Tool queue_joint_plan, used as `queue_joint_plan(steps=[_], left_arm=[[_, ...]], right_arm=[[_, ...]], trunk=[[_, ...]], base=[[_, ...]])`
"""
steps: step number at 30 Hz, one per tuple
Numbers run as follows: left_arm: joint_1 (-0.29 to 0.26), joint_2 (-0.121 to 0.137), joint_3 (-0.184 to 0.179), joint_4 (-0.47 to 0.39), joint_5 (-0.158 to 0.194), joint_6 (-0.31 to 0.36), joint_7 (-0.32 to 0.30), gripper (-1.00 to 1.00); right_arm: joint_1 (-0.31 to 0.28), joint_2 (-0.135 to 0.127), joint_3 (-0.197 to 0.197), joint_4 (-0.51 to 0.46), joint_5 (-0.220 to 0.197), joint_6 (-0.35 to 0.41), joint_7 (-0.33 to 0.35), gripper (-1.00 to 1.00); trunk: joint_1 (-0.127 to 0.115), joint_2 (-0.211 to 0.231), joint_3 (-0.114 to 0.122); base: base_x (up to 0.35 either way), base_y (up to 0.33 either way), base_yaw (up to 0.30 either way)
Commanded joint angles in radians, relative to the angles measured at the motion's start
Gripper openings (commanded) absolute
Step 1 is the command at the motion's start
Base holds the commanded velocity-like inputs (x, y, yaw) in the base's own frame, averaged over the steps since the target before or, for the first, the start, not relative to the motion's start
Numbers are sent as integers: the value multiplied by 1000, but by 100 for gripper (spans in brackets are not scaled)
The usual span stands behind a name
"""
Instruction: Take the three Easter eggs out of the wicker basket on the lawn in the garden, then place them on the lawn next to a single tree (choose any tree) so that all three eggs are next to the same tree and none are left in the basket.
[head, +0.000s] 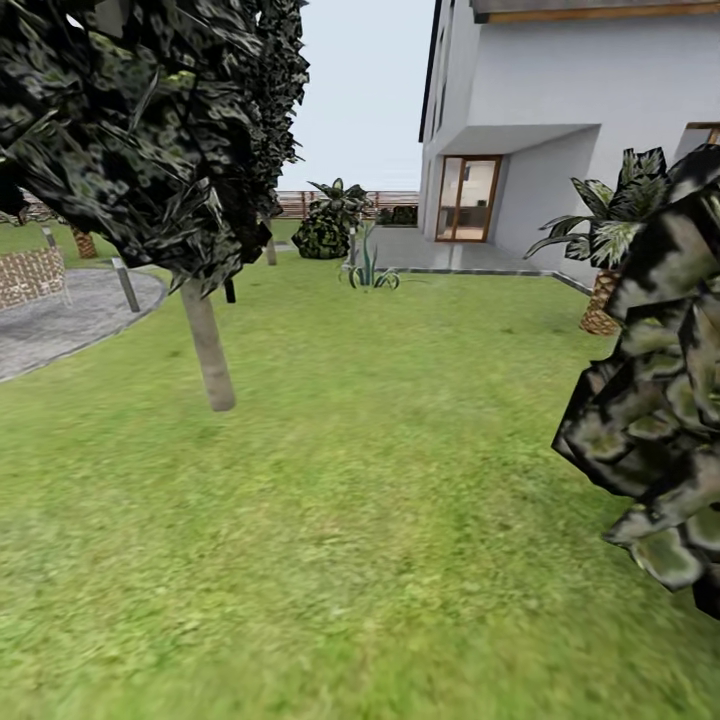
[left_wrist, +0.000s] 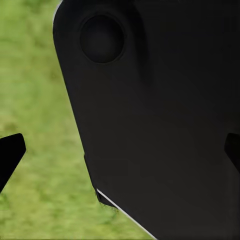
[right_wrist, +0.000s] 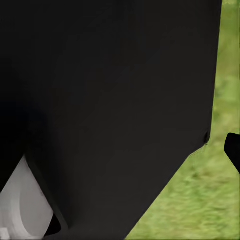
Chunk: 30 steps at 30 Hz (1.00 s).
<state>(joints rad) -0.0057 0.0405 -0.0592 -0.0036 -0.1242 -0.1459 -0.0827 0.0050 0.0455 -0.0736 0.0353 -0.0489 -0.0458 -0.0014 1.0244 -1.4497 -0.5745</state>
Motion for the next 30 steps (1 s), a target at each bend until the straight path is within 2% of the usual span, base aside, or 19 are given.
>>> queue_joint_plan(steps=[1, 30], left_arm=[[0, 0, -5, 1, -6, -4, 0, 100], [-1, 0, -5, 1, -6, -4, 0, 100]], right_arm=[[0, 1, -7, 1, -5, -5, 0, 100], [0, 2, -7, 1, -6, -5, 0, 100]], trunk=[[1, 0, -1], [1, 0, -1]], base=[[337, 0, -13], [337, 0, -1]])
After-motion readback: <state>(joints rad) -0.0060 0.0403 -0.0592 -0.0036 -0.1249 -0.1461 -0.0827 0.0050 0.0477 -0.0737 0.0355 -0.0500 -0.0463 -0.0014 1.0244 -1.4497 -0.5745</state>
